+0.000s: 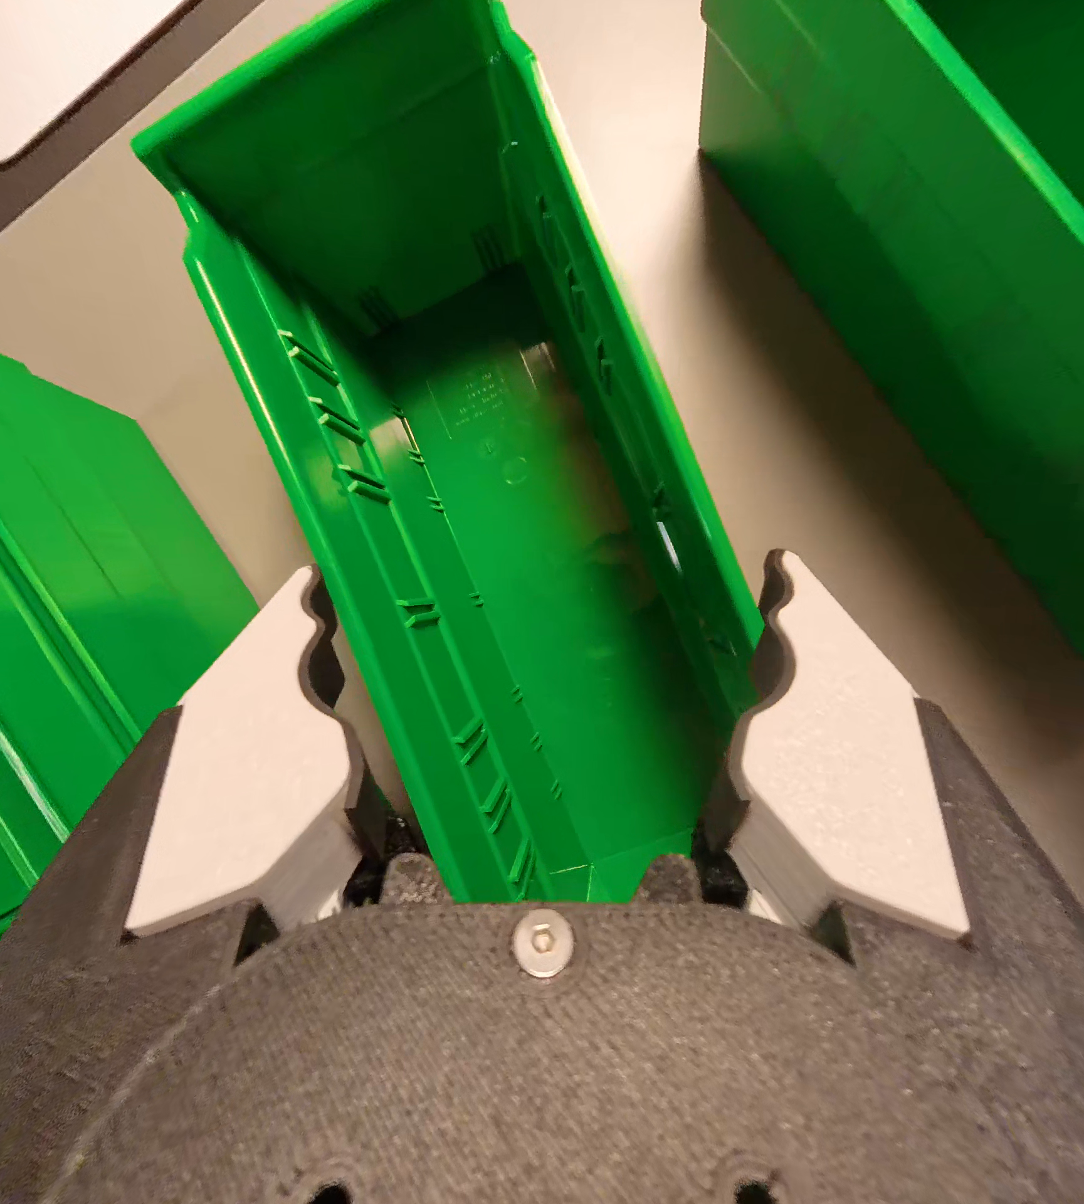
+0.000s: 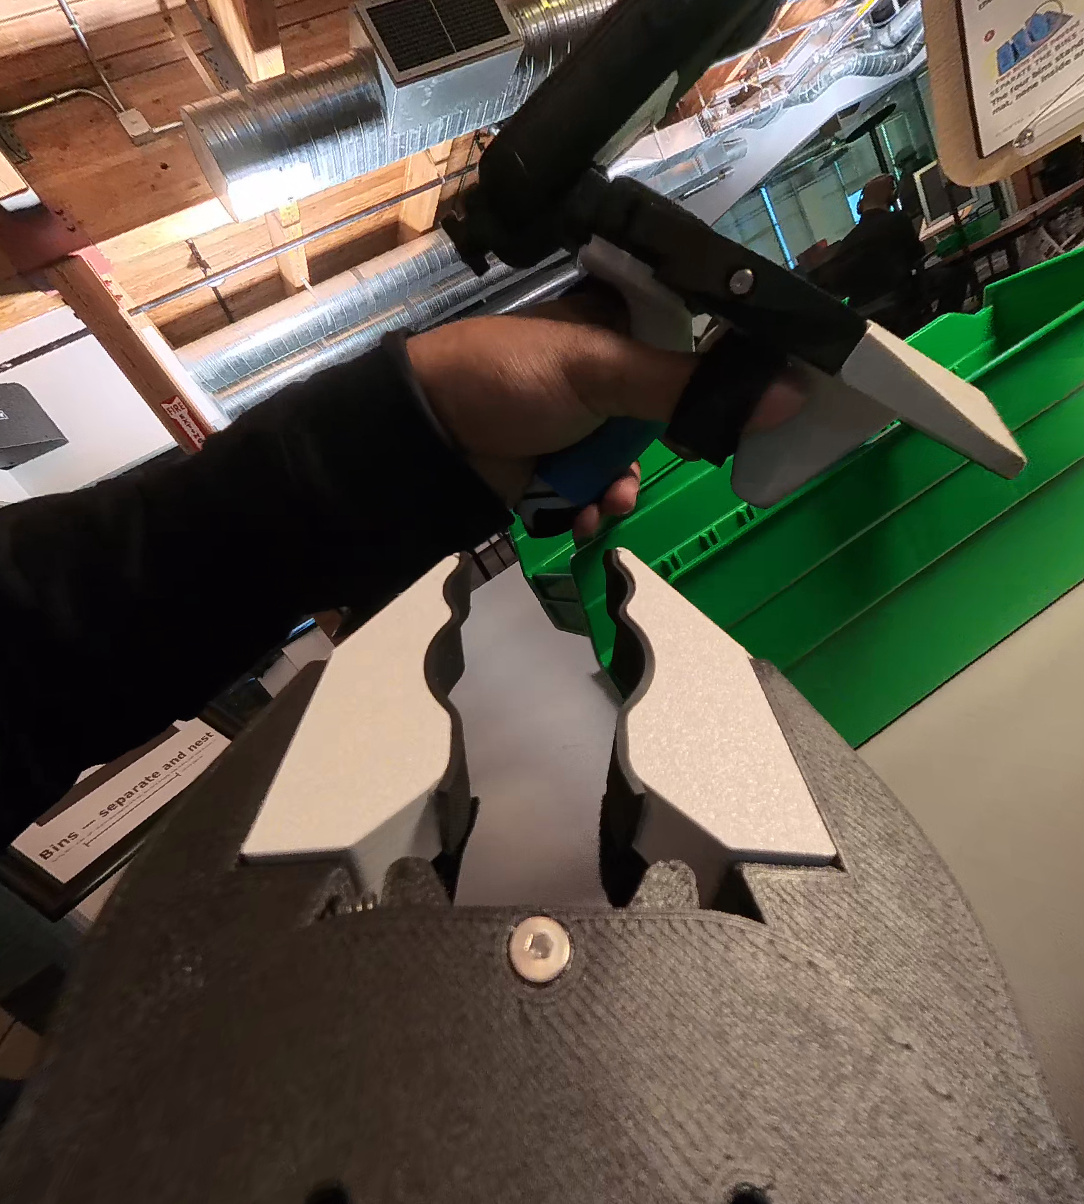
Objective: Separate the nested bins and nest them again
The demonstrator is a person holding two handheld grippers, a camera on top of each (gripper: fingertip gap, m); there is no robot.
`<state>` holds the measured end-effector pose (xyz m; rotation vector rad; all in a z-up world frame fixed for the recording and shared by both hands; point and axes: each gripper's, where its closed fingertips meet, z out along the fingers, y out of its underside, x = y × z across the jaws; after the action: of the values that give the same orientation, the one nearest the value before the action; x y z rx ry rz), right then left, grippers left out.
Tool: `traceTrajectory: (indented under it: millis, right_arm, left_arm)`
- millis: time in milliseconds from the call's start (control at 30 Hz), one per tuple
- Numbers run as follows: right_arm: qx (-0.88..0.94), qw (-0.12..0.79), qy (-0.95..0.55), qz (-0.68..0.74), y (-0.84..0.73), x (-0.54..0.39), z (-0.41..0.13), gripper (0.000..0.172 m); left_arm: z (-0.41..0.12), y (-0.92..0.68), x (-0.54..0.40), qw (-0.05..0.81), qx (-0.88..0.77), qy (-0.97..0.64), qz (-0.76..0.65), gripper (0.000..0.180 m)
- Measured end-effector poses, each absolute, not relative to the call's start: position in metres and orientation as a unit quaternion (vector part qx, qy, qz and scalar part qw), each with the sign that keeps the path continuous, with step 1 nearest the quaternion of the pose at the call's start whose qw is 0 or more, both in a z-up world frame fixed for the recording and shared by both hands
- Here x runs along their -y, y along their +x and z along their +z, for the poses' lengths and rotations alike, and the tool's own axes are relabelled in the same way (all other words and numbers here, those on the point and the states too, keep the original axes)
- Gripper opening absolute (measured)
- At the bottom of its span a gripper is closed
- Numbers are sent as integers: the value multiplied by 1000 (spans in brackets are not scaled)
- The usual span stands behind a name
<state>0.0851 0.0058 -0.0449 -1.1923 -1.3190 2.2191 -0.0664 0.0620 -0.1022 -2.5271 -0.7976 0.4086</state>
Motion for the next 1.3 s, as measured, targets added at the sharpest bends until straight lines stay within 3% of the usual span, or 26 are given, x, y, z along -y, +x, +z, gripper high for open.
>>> traceTrajectory:
  millis: [167, 433, 567, 1033, 1300]
  right_arm:
    - [459, 149, -415, 771, 85, -6, -45, 42]
    - [458, 148, -413, 773, 86, -6, -45, 42]
    - [454, 145, -402, 781, 89, -6, -41, 30]
    - [449, 135, -401, 787, 89, -7, -40, 40]
    - [452, 138, -404, 783, 88, -6, -42, 40]
  left_arm:
    - [-98, -70, -61, 227, 285, -920, 148, 110]
    - [-81, -65, -64, 258, 301, -912, 101, 104]
    - [-49, -66, -64, 290, 303, -904, 89, 104]
    - [92, -112, 31, 368, 351, -850, 136, 105]
    - [57, -147, 98, 328, 418, -833, 155, 105]
